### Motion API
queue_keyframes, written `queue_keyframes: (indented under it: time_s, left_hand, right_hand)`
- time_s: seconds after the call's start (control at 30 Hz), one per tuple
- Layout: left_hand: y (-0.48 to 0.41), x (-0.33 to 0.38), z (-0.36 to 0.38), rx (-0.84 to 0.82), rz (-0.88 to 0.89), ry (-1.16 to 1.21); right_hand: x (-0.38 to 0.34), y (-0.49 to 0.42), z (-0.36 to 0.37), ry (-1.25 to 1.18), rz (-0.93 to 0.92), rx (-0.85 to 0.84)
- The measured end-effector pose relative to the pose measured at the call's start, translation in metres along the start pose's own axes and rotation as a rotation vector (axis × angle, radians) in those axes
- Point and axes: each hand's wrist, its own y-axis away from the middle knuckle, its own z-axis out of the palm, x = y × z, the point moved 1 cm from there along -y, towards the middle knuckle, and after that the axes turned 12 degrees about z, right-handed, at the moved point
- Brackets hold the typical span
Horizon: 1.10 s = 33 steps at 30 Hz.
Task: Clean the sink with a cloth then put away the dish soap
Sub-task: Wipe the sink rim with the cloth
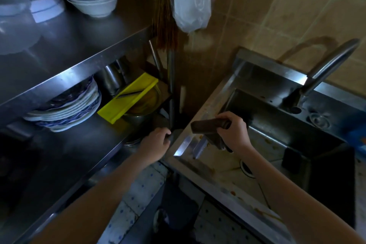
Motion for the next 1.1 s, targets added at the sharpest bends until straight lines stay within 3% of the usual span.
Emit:
queue_keyframes:
  time_s: [0.47,0.7,0.87,1.1]
  left_hand:
    - [0.029,-0.019,0.059,-0.109,-0.067,0.204]
    - [0.026,-0.014,0.060,-0.165,-0.054,0.060]
    - [0.022,-0.017,0.055,-0.159,-0.055,0.008]
    - [0.019,-0.022,0.052,-0.157,-0.058,0.052]
  right_hand:
    - [0.024,-0.001,0.005,-0.048,0.095,0.111]
    - [0.028,-0.017,0.006,-0.048,0.205,0.211]
    - [0.023,-0.027,0.015,-0.063,0.186,0.234]
    - [0.031,-0.021,0.058,-0.069,0.180,-0.040]
